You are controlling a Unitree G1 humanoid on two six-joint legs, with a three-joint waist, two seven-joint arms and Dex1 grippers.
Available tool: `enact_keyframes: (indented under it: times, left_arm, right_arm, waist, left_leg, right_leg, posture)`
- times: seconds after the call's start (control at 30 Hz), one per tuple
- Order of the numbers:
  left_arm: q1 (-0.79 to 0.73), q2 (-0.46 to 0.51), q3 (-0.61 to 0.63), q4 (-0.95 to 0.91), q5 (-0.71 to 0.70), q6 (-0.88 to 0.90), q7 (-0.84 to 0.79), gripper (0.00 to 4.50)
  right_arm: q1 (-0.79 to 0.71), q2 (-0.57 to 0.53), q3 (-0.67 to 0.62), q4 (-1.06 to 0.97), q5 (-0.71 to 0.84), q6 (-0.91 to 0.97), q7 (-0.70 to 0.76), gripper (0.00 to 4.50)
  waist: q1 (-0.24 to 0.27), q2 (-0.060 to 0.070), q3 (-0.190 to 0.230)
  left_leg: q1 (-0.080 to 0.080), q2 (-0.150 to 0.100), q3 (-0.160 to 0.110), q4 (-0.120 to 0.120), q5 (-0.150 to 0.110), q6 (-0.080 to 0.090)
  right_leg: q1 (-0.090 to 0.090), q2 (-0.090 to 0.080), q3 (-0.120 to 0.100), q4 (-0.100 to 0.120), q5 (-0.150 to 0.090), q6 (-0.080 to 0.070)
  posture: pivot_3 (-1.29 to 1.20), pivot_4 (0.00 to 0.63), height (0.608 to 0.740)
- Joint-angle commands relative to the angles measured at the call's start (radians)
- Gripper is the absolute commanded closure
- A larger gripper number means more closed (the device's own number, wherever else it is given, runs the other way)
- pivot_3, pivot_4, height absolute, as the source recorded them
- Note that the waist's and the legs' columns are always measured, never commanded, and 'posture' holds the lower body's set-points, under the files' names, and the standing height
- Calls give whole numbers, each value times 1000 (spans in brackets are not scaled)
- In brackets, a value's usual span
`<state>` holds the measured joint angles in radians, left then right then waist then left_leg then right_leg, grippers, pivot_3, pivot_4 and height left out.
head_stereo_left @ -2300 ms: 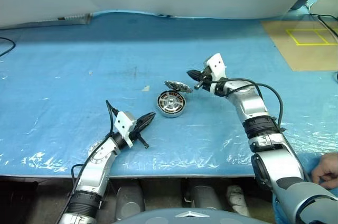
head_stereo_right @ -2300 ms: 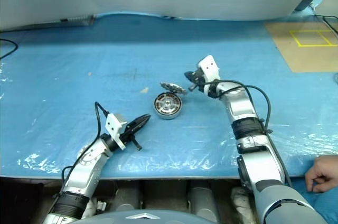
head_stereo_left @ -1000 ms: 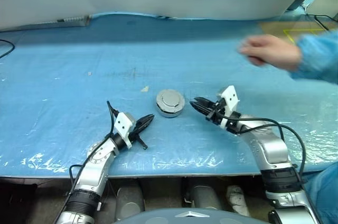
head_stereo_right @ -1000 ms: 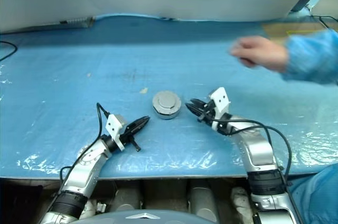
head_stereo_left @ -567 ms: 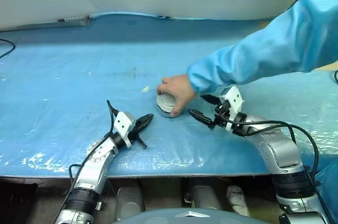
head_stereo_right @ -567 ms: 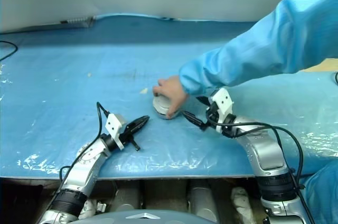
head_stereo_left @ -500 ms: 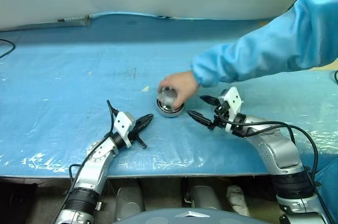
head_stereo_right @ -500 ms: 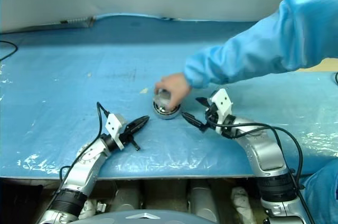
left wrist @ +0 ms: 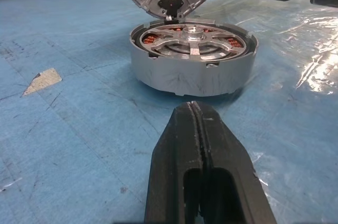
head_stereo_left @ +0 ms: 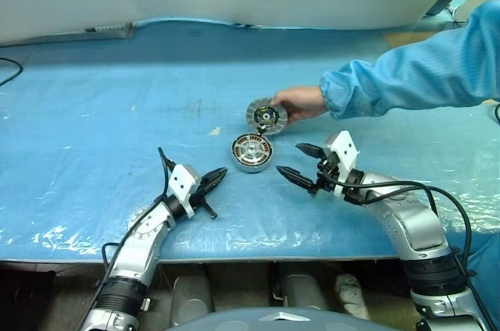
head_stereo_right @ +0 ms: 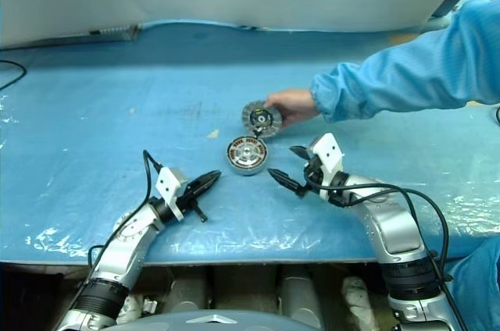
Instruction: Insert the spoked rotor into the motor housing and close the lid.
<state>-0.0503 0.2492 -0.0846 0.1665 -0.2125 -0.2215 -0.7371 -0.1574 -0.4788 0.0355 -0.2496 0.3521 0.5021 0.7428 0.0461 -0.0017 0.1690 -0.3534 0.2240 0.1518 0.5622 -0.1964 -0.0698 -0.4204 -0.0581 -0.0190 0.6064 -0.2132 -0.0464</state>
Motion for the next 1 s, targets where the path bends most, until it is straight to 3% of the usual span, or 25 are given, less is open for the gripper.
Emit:
enact_keyframes:
  times: [0.03, 0.23, 0.3, 0.47, 0.63, 0.7, 1.0]
  left_arm:
    - [-9, 2, -1, -22, -6, -3, -2, 4500]
    - [-14, 4, -1, -25, -6, 2, -2, 4500]
    - [-15, 3, -1, -24, -6, 2, -2, 4500]
    - [-19, 1, -3, -22, -5, 3, -1, 4500]
    - [-23, -1, -6, -22, -2, 6, 2, 4500]
    - [-22, -1, -8, -23, 0, 6, 3, 4500]
    - [-21, -4, -9, -21, 12, -8, 14, 4500]
  right_arm:
    - [-1, -5, -8, -7, 0, -21, -4, 21]
    - [-16, -8, -17, 37, -21, -15, -37, 21]
    - [-39, -11, -18, 85, -56, -17, -72, 408]
    - [-127, 2, -31, 203, -94, -12, -132, 2028]
    - [-304, 38, -41, 408, -141, -50, -202, 3914]
    - [-377, 53, -36, 495, -161, -83, -211, 4467]
    - [-633, 101, 6, 884, -211, -278, -68, 4467]
  waist:
    - [0, 0, 0]
    - [0, 0, 0]
    - [0, 0, 0]
    - [-1, 0, 0]
    - [-4, 0, 0]
    - [-3, 0, 0]
    - [-2, 0, 0]
  left_leg:
    - [0, 0, 0, 0, 0, 0]
    - [0, 0, 0, 0, 0, 0]
    - [0, 0, 0, 0, 0, 0]
    - [0, 0, 0, 0, 0, 0]
    - [0, 0, 0, 1, 0, 0]
    - [0, 0, 0, 1, 0, 0]
    - [-2, 0, 0, 1, 0, 0]
  right_leg:
    - [0, 0, 0, 0, 0, 0]
    - [0, 0, 0, 0, 0, 0]
    - [0, 0, 0, 0, 0, 0]
    - [0, 0, 0, 0, 0, 0]
    - [0, 0, 0, 1, 0, 0]
    - [0, 0, 0, 1, 0, -1]
    - [-2, 0, 0, 2, 1, -1]
  posture:
    - [0, 150, 740]
    - [0, 150, 740]
    - [0, 150, 740]
    - [0, 150, 740]
    - [0, 150, 740]
    - [0, 150, 740]
    - [0, 150, 740]
